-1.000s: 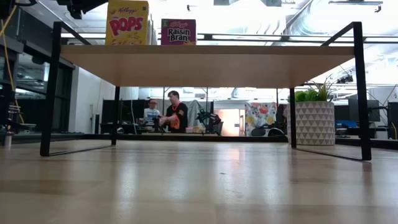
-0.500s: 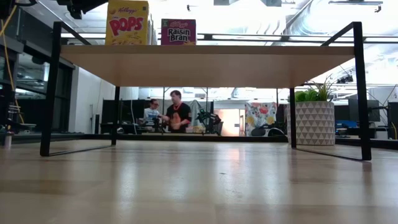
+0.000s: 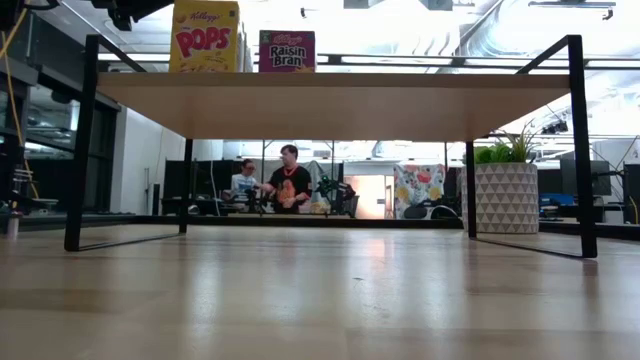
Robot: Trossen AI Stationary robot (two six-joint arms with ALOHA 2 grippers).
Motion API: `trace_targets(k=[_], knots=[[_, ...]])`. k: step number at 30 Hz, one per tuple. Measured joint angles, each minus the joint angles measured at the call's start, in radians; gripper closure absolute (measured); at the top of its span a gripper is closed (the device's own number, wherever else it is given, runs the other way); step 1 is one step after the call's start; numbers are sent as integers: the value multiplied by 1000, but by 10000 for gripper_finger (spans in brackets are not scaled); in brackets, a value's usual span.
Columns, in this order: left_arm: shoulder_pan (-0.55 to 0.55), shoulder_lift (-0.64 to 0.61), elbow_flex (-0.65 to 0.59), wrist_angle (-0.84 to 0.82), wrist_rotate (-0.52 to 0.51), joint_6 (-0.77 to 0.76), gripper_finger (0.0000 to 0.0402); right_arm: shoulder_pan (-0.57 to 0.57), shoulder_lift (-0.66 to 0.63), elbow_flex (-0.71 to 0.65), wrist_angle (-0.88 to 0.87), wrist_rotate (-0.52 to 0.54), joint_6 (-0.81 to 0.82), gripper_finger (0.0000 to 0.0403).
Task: Stack cereal on shelf
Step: Put the purple cereal box on the shelf
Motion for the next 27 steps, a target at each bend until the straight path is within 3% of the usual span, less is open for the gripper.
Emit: trace_targets(k=[7, 20, 27], knots=[[0, 0, 0, 0, 0, 0, 181, -4, 23, 0, -2, 52, -44, 123], [0, 0, 0, 0, 0, 0, 181, -5, 71, 0, -2, -9, -62, 124], [0, 0, 0, 0, 0, 0, 181, -5, 71, 0, 0, -10, -76, 160]])
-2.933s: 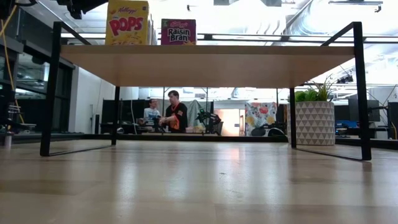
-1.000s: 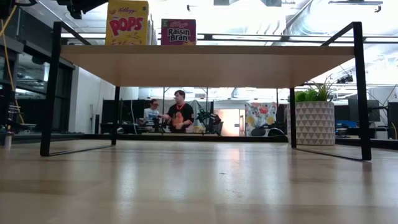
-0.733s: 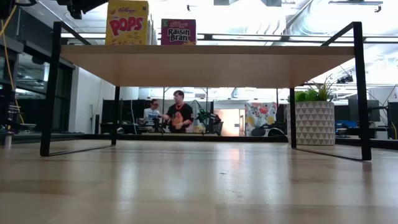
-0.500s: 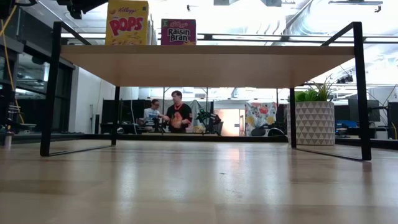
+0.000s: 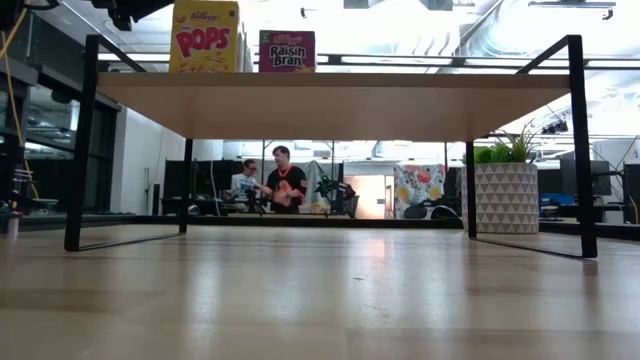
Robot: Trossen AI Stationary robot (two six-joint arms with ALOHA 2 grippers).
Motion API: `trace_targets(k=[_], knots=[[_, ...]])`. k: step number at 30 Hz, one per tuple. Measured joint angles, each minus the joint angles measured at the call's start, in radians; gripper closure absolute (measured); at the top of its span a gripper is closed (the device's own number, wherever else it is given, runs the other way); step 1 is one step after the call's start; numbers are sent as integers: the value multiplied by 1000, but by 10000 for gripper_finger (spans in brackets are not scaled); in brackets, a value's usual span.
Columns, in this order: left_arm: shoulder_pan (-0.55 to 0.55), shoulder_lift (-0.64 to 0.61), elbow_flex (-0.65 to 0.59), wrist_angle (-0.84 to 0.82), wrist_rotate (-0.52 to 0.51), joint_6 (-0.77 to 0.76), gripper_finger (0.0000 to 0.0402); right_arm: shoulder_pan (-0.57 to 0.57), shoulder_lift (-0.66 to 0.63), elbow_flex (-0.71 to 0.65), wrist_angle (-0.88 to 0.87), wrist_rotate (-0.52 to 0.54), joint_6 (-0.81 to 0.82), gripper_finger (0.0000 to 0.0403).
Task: Stack cereal on shelf
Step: Put the purple cereal box on the shelf
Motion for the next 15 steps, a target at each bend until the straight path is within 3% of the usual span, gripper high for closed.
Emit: trace_targets(k=[8, 15], knots=[[0, 0, 0, 0, 0, 0, 181, 0, -1, 0, 47, -1, -70, 222], [0, 0, 0, 0, 0, 0, 181, -18, -67, 0, 256, 69, -326, 244]])
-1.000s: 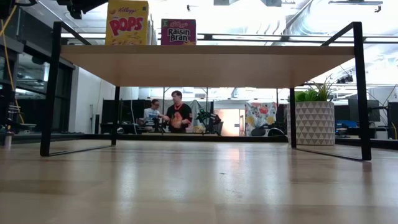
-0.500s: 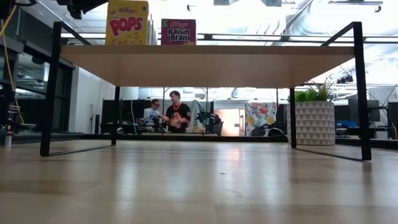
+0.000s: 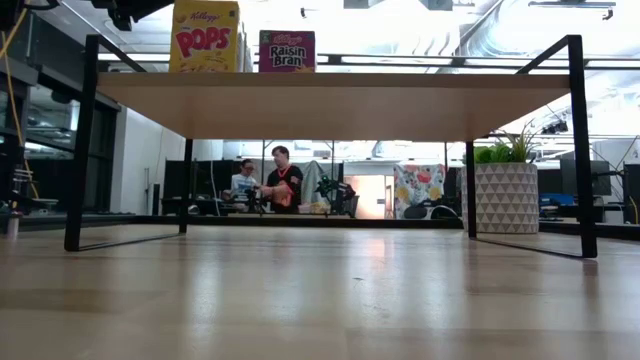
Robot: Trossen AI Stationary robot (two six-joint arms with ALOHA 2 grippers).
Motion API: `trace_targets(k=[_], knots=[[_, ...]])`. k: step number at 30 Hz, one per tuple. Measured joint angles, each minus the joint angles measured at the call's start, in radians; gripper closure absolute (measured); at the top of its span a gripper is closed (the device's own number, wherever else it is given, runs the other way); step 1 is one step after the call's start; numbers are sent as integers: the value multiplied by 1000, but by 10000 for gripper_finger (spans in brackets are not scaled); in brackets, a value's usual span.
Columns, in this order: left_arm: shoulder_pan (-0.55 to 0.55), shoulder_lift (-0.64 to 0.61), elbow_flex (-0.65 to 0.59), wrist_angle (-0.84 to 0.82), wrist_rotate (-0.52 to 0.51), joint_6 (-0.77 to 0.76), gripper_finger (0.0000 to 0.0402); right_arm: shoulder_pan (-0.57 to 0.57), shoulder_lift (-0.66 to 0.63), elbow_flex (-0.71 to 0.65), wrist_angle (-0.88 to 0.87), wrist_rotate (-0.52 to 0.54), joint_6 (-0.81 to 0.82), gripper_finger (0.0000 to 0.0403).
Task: Stack cereal on shelf
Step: Put the purple cereal box on the shelf
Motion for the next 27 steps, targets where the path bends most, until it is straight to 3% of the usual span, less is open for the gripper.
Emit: trace_targets(k=[8, 11, 14, 18, 23, 27], knots=[[0, 0, 0, 0, 0, 0, 181, -116, -92, 1, 489, 169, -593, 244], [0, 0, 0, 0, 0, 0, 181, -199, -96, 67, 535, 167, -846, 244], [0, 0, 0, 0, 0, 0, 181, -280, -85, 189, 506, 152, -1079, 244], [0, 0, 0, -2, 0, 0, 181, -363, -47, 412, 302, 188, -1302, 244], [0, 0, 0, -6, 0, 0, 181, -438, 44, 662, -13, 308, -1458, 244], [0, 0, 0, -8, 0, 0, 181, -497, 121, 778, -125, 321, -1547, 244]])
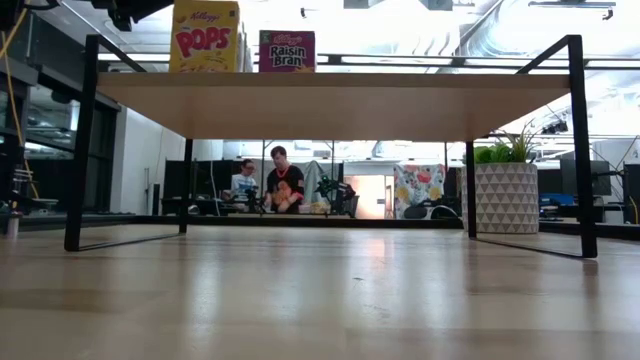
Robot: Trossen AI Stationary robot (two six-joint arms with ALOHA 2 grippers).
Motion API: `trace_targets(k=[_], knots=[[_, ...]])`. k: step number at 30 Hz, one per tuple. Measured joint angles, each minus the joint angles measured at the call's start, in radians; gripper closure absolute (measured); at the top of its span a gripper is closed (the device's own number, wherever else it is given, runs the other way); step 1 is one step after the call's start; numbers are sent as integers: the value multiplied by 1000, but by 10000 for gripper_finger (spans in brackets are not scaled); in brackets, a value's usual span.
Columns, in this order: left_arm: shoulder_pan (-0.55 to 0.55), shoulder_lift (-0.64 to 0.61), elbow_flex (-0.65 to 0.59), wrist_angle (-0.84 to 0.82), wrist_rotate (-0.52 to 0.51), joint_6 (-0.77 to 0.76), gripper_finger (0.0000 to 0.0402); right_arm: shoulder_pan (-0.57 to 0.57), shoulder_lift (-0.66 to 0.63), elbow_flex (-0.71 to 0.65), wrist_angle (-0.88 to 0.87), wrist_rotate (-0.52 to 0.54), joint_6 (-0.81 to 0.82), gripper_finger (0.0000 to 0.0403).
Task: Stack cereal on shelf
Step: Put the purple cereal box on the shelf
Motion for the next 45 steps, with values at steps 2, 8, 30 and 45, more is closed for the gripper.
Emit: trace_targets(k=[2, 8, 30, 45], knots=[[0, 0, 0, 0, 0, 0, 181, -24, 34, 37, -37, -3, -52, 244], [0, 0, 0, 0, 0, 0, 181, -84, 111, 73, -103, -40, -211, 244], [0, 0, 0, 0, 0, 0, 181, -149, 184, 73, -140, -116, -431, 244], [0, 0, 0, -1, 0, -6, 181, -162, 215, 73, -128, -127, -459, 244]])
